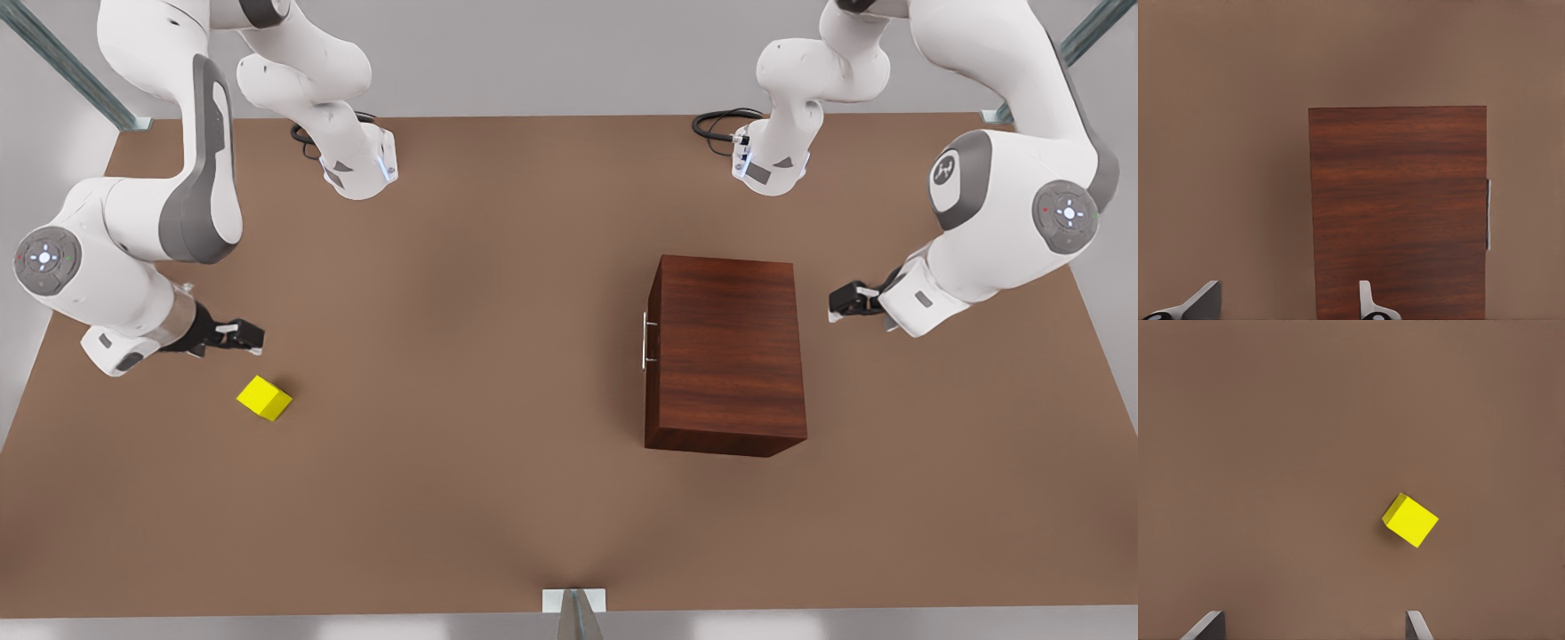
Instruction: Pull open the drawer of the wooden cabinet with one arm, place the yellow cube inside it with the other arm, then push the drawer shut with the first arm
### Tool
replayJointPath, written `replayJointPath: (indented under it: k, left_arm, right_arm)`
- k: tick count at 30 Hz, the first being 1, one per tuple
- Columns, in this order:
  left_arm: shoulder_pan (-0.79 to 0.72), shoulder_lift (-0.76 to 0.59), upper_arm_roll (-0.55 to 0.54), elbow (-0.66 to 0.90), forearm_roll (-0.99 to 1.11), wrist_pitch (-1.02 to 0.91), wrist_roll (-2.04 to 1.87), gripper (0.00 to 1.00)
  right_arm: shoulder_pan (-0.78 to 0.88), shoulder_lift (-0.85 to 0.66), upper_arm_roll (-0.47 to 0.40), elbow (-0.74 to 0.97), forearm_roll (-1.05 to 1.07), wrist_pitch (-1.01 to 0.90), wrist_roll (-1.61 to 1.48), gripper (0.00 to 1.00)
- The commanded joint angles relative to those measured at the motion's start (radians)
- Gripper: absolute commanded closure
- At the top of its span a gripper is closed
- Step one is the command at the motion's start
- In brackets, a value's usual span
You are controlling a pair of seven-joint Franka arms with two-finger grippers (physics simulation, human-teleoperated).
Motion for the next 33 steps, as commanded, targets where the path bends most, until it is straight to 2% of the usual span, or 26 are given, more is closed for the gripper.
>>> replayJointPath:
  k: [1,5,7,8,10,12,14,21,28,33]
  left_arm:
    - [0.003,-0.001,-0.001,0.001,-0.003,0.063,-0.015,0.0]
    - [-0.087,0.014,-0.001,0.003,0.058,0.066,-0.015,0.0]
    - [-0.317,0.028,0.0,0.01,0.177,0.063,-0.2,0.0]
    - [-0.44,0.089,0.0,0.046,0.211,0.064,-0.423,0.0]
    - [-0.607,0.198,0.005,0.133,0.316,-0.009,-0.54,0.0]
    - [-0.664,0.304,0.005,0.162,0.32,-0.011,-0.605,0.0]
    - [-0.69,0.388,0.002,0.216,0.317,-0.012,-0.639,0.0]
    - [-0.715,0.436,0.031,0.231,0.363,-0.014,-0.714,0.0]
    - [-0.715,0.534,0.055,0.231,0.438,0.078,-0.78,0.0]
    - [-0.721,0.545,0.058,0.222,0.472,0.092,-0.817,0.0]
  right_arm:
    - [0.001,0.0,-0.001,0.0,-0.003,0.05,0.067,0.0]
    - [0.001,0.0,-0.001,0.002,-0.003,0.05,0.067,0.0]
    - [0.001,0.002,-0.001,0.002,-0.004,0.05,0.067,0.0]
    - [0.001,0.002,-0.001,0.002,-0.004,0.05,0.065,0.0]
    - [0.001,0.003,-0.001,0.002,-0.006,0.049,0.065,0.0]
    - [0.001,0.005,-0.001,0.003,-0.006,0.044,0.065,0.0]
    - [0.001,0.008,-0.001,0.005,-0.007,0.044,0.065,0.0]
    - [0.002,0.012,-0.001,0.006,-0.007,0.044,0.065,0.0]
    - [0.002,0.012,0.001,0.008,-0.007,0.044,0.065,0.0]
    - [0.002,0.012,0.001,0.008,-0.009,0.044,0.064,0.0]
